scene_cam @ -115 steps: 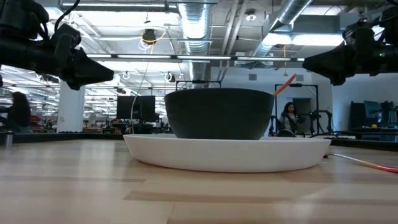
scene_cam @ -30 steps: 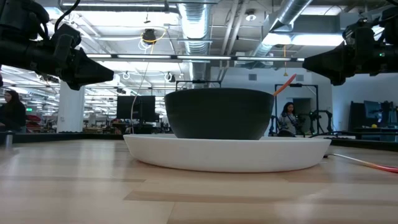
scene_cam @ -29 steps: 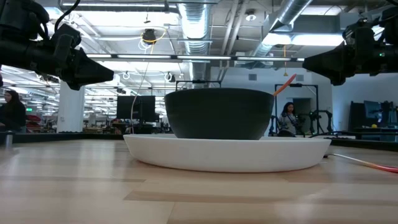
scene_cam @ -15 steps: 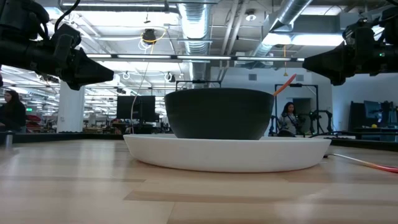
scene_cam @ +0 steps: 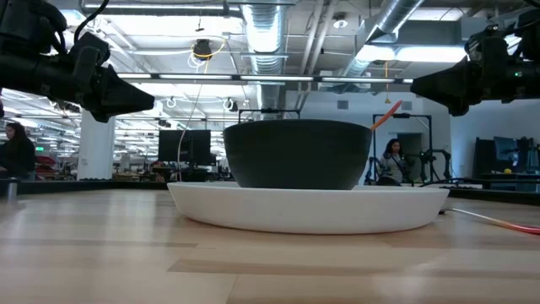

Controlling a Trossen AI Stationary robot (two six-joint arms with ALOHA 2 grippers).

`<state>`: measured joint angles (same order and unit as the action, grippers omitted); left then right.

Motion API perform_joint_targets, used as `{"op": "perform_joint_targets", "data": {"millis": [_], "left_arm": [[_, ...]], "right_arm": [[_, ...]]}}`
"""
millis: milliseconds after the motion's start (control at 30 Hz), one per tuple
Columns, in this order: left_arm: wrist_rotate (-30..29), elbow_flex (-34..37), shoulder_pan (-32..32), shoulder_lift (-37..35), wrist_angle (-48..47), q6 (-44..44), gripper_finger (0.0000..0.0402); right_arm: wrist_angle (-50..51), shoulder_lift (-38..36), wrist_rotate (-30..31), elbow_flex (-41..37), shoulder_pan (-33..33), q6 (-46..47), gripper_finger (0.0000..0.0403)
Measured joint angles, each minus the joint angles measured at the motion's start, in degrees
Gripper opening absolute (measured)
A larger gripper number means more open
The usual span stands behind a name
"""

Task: Set table place
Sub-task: Return to Home Position

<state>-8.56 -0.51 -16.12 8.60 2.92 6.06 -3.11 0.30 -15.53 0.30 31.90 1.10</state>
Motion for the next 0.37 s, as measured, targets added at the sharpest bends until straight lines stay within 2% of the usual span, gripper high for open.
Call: {"op": "perform_joint_targets", "data": {"millis": [367], "left_arm": [[0.0,0.0,0.01,0.01,-0.02,-0.01,0.0137]], "right_arm": [[0.02,0.01,0.01,-0.01,0.01,-0.01,0.0152]]}}
